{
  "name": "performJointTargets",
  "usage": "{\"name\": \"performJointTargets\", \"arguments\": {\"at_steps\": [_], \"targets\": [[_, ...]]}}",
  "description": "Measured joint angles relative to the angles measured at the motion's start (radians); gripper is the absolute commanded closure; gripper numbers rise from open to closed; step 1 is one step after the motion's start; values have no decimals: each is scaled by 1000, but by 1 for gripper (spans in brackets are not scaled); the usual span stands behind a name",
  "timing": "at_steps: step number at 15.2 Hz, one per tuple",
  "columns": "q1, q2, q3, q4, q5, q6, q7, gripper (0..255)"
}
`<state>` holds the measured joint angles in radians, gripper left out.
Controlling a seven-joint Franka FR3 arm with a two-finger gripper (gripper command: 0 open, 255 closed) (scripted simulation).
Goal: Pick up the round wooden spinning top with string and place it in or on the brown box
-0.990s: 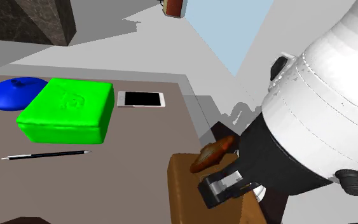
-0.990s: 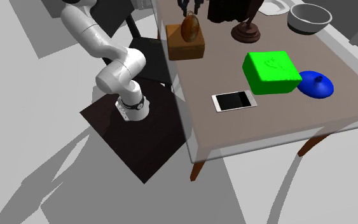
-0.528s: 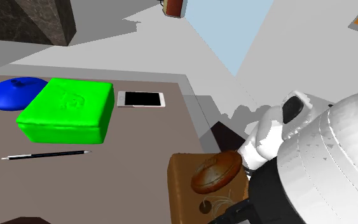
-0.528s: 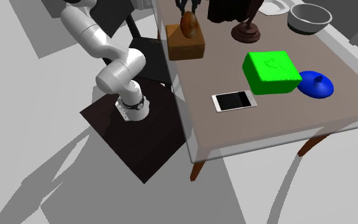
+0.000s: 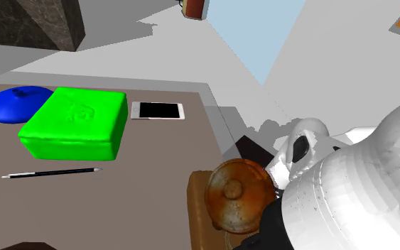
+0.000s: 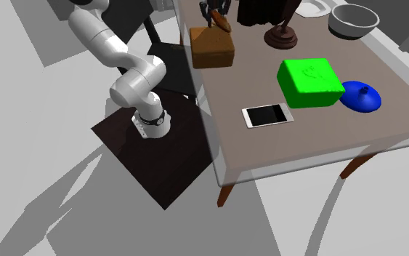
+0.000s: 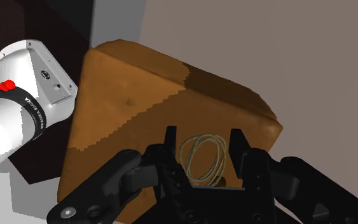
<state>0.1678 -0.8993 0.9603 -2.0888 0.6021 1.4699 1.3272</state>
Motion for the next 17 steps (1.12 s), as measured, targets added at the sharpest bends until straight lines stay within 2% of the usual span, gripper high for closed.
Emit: {"name": "performJointTargets", "arguments": {"at_steps": [5, 6, 12, 17], "targets": [[3, -3, 0, -6, 2, 7, -1, 255], [3, -3, 0, -5, 2, 7, -1, 0], [2, -1, 4, -9, 2, 5, -1, 0], [-21, 40, -29, 116, -36, -85, 21, 0]]}}
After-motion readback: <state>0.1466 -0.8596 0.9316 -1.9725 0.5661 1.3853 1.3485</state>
